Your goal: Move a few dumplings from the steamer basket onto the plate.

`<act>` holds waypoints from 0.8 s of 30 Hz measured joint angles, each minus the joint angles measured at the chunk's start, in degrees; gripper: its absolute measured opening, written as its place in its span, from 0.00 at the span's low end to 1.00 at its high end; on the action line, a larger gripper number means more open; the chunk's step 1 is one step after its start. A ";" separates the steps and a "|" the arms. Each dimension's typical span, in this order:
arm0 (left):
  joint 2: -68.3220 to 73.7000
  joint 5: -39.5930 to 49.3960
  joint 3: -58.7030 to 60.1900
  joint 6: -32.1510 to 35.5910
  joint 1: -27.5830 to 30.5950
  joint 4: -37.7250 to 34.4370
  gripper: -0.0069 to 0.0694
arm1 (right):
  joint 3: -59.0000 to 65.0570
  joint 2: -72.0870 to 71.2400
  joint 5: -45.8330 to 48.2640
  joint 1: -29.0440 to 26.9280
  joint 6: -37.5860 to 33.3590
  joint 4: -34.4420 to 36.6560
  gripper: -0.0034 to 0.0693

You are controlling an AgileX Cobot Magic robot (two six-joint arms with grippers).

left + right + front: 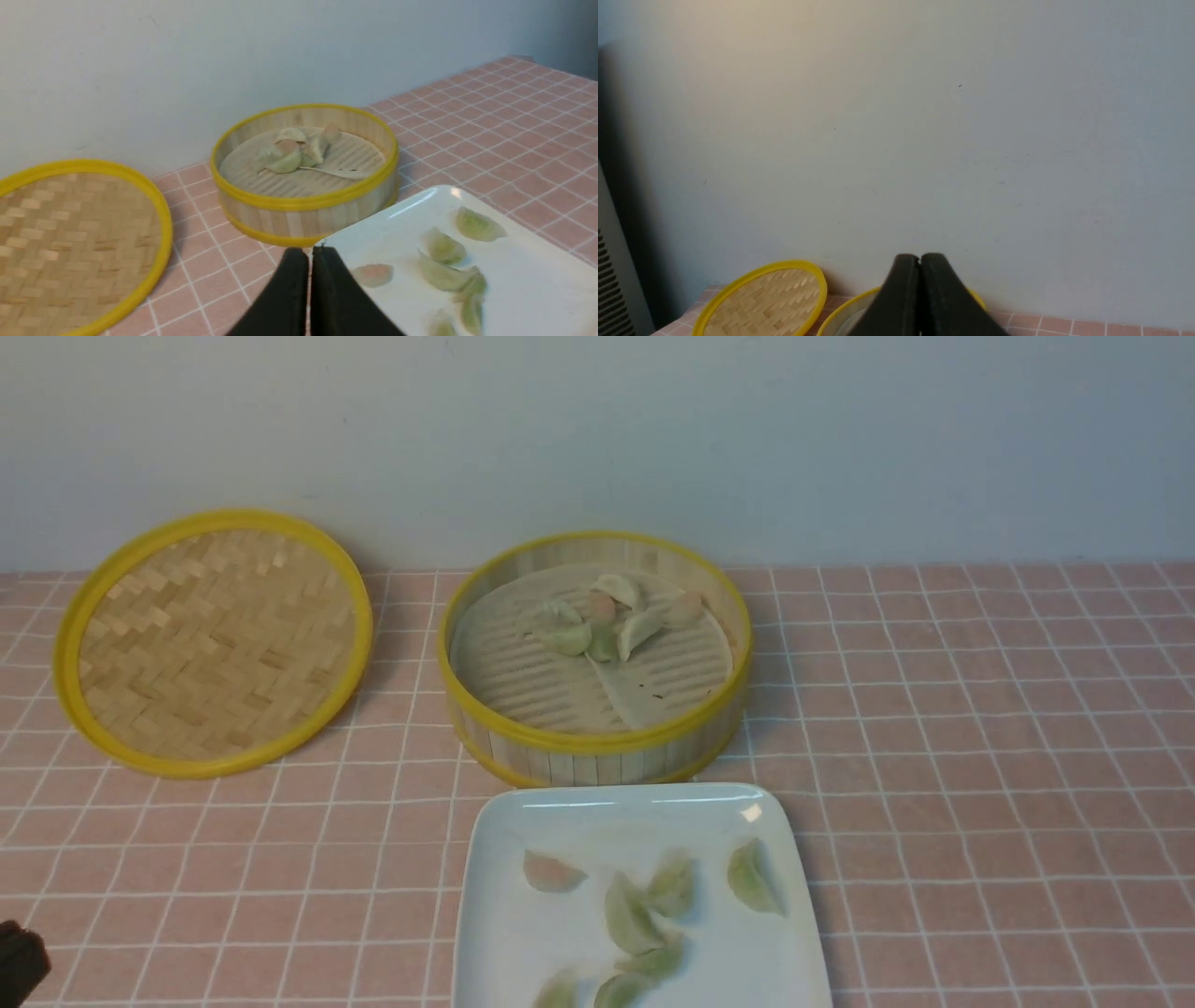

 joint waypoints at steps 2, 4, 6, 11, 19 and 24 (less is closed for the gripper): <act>-1.29 -4.37 4.63 -0.48 4.09 0.07 0.08 | 0.00 0.00 0.02 0.00 0.00 0.00 0.03; -2.99 -9.39 10.64 -0.48 9.46 -0.33 0.08 | 0.00 0.00 0.13 0.00 0.00 0.00 0.03; -3.40 -12.63 14.98 -0.48 12.96 -0.79 0.08 | 0.00 0.00 0.13 0.00 0.00 0.00 0.03; -3.40 -14.27 22.86 -0.53 19.50 -1.01 0.08 | 0.00 -0.05 0.13 0.00 0.00 -0.07 0.03; -3.40 -10.58 23.06 -0.53 21.57 -1.20 0.08 | 0.00 -0.06 0.13 0.00 0.00 -0.19 0.03; -3.40 -10.58 23.06 -0.53 21.57 -1.27 0.08 | 0.00 -0.06 0.13 0.00 0.00 -0.24 0.03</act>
